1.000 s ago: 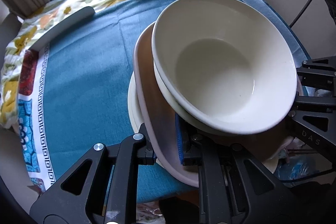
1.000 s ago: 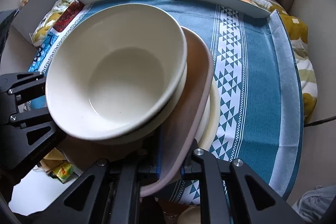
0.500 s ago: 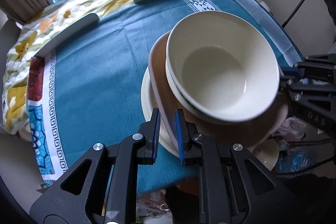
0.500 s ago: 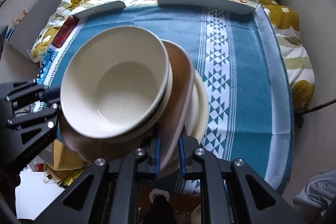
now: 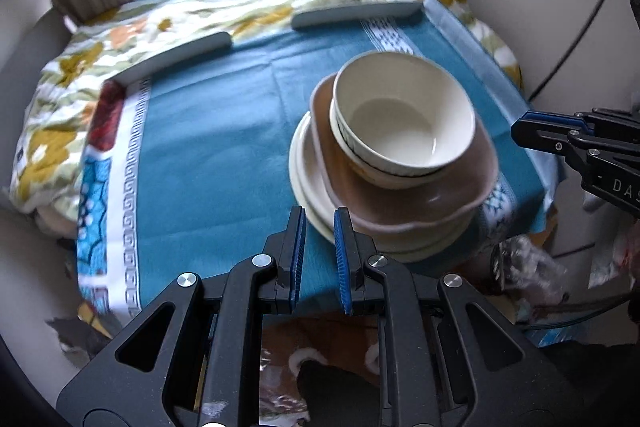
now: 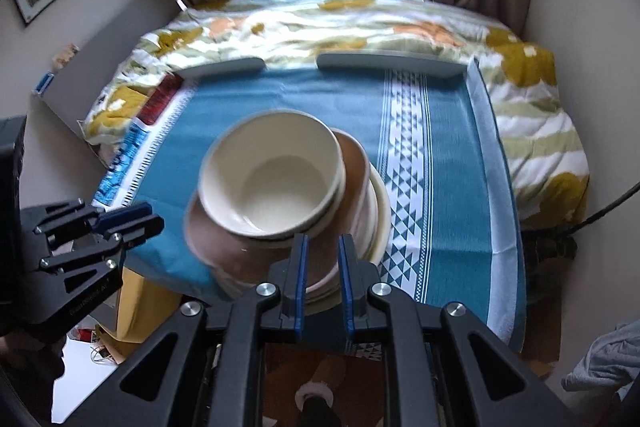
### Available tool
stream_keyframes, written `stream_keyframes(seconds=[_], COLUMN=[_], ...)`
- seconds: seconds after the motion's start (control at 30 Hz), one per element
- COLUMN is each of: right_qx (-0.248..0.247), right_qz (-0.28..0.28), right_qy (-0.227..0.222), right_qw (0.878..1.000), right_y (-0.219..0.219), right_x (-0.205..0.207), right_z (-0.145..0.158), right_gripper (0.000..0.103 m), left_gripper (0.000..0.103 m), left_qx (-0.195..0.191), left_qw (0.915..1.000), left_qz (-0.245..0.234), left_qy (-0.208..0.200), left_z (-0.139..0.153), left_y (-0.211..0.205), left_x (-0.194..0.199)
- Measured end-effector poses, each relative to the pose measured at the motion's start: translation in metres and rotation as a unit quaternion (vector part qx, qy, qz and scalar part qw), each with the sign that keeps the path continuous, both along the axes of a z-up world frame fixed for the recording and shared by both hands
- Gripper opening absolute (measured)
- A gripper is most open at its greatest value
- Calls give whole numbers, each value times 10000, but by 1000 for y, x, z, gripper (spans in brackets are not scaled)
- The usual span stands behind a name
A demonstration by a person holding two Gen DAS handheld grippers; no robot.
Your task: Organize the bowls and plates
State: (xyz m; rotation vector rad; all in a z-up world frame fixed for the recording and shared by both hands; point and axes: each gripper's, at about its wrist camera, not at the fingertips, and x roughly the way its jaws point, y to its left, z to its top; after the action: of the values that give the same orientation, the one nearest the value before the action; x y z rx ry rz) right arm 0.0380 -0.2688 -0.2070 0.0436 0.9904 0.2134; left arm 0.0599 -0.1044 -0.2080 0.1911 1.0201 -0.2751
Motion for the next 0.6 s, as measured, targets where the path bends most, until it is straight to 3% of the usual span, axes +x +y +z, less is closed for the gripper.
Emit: stream_keyframes(seconds=[0.07,0.13,0.2,0.27,0.3,0.33,0.4,0.6], right_qx=[43,104,176,177,143,128,70,-186], right_qz=[-9,-10,5,20,17,10,-83,-419], right_qy=[-185,-326,-532,-704,-820,-890,-1117,-1767], right_qw=[9998,9994,9984,9974,9965,9959,9937,9832], right_y=[2,4,7,11,14,15,20,23], right_x=[-11,-19,-30,-37,-41,-44,-53,-70], right_z=[14,24,39,49,56,59,71,104], right_gripper=[23,42,55,57,64,82,98,102], left_gripper=[13,13,13,13,13,13,13,13], left_qx=[-120,-226,-363,-476,-506,-541,-679,-882], left_qw=[9997,9987,9970,9944,9935,9926,9905,9853], left_qz=[145,283,360,409,417,426,448,468], left_qy=[-140,-358,-579,-852,-929,-999,-1108,-1389], left_z=[13,30,48,68,75,81,92,121], left_y=[8,15,22,27,29,31,37,48], left_x=[-12,-26,-39,-51,-54,-58,-63,-70])
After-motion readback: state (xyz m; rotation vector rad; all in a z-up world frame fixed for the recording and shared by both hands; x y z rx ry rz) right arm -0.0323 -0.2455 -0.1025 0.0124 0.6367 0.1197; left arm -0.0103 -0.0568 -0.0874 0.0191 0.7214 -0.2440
